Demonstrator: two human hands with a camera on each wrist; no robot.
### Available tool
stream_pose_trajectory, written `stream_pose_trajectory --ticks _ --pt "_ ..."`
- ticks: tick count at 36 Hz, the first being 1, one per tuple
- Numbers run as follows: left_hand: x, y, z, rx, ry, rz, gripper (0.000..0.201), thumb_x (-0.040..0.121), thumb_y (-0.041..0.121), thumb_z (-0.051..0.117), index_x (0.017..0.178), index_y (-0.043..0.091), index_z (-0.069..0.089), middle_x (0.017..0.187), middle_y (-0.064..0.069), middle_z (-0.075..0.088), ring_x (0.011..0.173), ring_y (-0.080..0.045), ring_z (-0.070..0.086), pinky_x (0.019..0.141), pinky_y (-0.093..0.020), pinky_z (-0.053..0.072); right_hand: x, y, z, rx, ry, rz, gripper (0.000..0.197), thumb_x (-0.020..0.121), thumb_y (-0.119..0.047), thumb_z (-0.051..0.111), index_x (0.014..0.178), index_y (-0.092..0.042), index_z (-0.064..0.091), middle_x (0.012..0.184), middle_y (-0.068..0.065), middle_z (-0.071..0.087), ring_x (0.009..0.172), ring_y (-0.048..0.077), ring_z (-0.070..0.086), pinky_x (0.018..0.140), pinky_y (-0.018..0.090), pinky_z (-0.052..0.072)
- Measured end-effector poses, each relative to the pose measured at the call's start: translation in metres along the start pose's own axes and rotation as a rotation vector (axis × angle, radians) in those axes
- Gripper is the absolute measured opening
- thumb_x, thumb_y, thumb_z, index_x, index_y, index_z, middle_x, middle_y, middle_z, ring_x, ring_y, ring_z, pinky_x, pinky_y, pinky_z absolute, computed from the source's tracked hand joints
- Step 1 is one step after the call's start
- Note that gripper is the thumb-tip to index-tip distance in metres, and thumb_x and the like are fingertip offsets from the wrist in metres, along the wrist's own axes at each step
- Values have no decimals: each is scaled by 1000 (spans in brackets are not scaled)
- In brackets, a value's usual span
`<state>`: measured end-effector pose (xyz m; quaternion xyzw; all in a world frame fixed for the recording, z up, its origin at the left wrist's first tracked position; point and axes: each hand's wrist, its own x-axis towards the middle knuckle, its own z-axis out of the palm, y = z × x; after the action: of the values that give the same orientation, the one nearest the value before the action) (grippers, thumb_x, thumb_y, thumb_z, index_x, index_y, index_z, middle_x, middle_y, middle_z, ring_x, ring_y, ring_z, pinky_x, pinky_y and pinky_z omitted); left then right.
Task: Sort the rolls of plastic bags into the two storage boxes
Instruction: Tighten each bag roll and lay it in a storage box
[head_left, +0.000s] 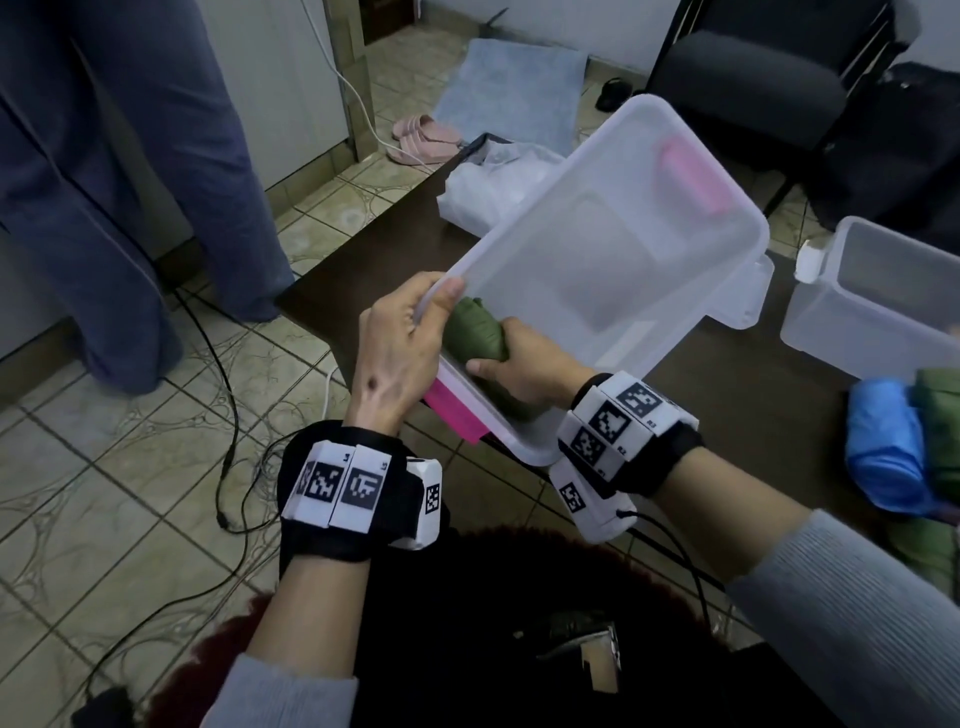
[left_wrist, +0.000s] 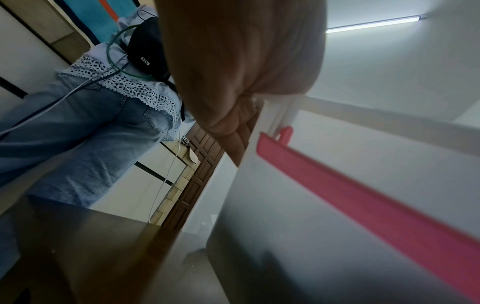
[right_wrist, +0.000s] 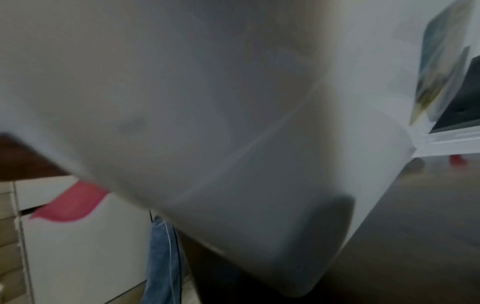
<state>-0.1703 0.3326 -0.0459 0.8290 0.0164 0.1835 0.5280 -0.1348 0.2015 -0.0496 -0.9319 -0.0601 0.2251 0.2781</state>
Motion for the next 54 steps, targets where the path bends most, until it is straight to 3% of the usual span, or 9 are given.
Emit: stream_pose_trajectory --ticks 10,16,24,28,33,41,47,51,54 --pt "0 -5 0 16 6 -4 29 95 38 51 101 16 69 76 20 60 71 18 54 59 -2 37 -7 -3 -11 -22 -185 -9 41 94 -35 54 123 -6 49 121 11 56 109 25 53 85 28 38" --pt "0 -4 0 27 -2 -25 31 95 39 51 104 15 69 80 14 62 69 18 54 58 -1 38 -7 0 -4 -122 -46 -30 73 95 -52 41 151 -16 12 150 15 22 140 32 16 113 40 18" --pt "5 -1 -6 109 12 -113 33 96 40 49 105 17 69 86 2 64 77 -9 56 57 -10 39 -22 3 -28 -160 933 -208 54 93 -10 44 145 -18 33 156 13 14 145 34 -1 115 47 -7" --pt "9 1 -10 153 -4 -169 35 97 40 46 107 15 68 89 1 61 85 -16 55 64 -21 40 -29 17 -35 450 781 101 62 96 -8 36 150 -11 6 157 14 -6 145 31 -8 118 45 -4" --pt "13 3 -10 212 -26 -259 37 98 37 43 111 11 67 95 -4 58 89 -19 50 73 -28 36 -20 27 -20 1100 577 185 36 98 -8 35 131 1 44 126 16 56 115 30 56 103 46 44" --pt "22 -4 -13 221 -66 -366 27 97 39 45 83 20 59 90 -10 56 85 -26 51 77 -36 41 2 35 -17 1038 505 174 25 93 -14 44 106 1 59 108 22 64 100 36 63 93 53 50" --pt "23 3 -12 277 -77 -394 38 98 37 44 115 10 64 105 -10 60 98 -28 53 82 -35 40 -3 33 -19 1035 463 143 20 96 -19 44 103 -8 59 112 22 64 103 35 62 94 51 49" --pt "23 26 -14 502 7 -262 42 96 31 49 135 14 48 136 -12 50 124 -29 47 101 -40 38 -27 39 -33 1036 414 123 34 100 -24 43 131 -9 49 112 -2 63 84 4 58 74 22 46" --pt "15 68 -5 503 55 -18 40 96 28 48 133 13 49 136 -9 50 125 -25 45 103 -35 34 -42 61 -45 963 484 159 52 99 -20 47 146 -8 28 138 2 47 112 8 49 91 18 36"
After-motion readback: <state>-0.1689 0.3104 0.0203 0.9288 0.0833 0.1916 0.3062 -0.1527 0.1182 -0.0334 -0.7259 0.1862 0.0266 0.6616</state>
